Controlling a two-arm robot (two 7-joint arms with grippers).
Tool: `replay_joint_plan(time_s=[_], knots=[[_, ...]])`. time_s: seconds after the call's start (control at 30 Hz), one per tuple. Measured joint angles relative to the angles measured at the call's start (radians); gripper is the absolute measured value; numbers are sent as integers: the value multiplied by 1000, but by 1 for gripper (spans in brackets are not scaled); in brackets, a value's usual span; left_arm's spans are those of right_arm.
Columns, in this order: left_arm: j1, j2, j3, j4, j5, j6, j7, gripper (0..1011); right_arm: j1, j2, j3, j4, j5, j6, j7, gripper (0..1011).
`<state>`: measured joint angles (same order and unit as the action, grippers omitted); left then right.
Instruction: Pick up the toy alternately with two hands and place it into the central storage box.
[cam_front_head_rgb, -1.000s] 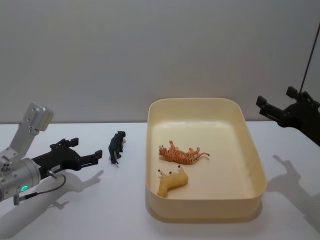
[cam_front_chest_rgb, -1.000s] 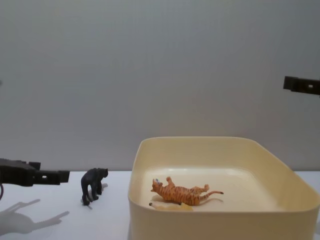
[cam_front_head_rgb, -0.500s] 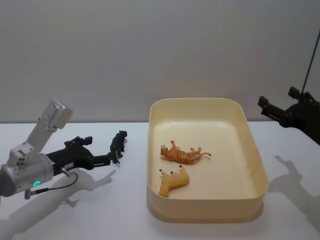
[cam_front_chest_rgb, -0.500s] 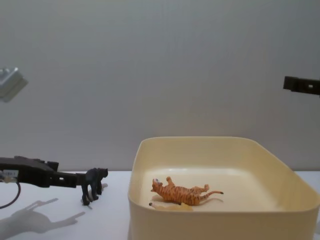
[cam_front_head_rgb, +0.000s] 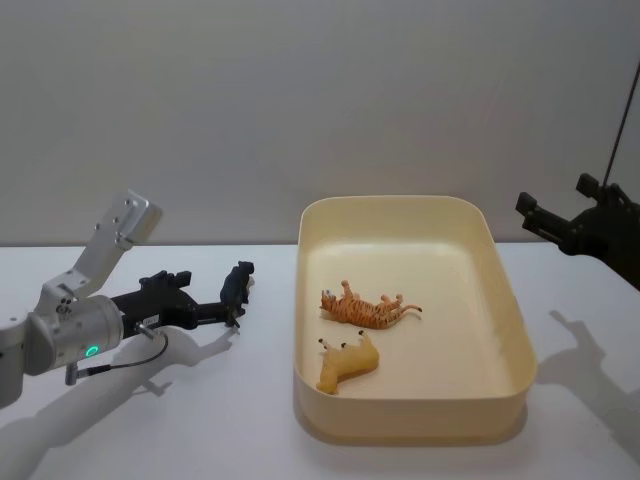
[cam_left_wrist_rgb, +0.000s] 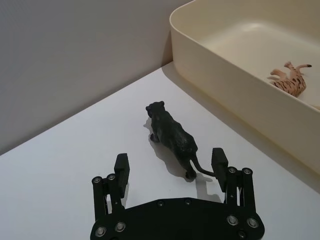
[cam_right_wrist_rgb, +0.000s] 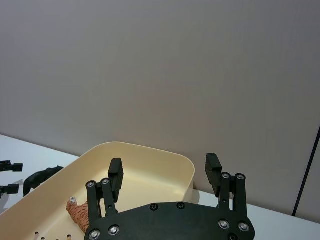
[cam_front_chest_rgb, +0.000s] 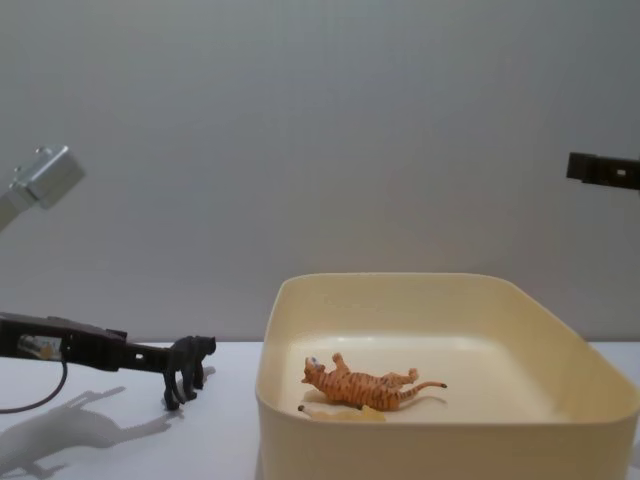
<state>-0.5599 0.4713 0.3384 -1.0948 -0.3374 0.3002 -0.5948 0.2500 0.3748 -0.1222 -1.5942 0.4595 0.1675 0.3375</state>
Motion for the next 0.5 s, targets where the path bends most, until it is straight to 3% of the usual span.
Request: replay_joint_plan(time_s=[0.5], knots=[[-97, -58, 20, 145, 5, 8, -27, 1001, 0, 0, 0, 0, 0, 0, 0, 1001]])
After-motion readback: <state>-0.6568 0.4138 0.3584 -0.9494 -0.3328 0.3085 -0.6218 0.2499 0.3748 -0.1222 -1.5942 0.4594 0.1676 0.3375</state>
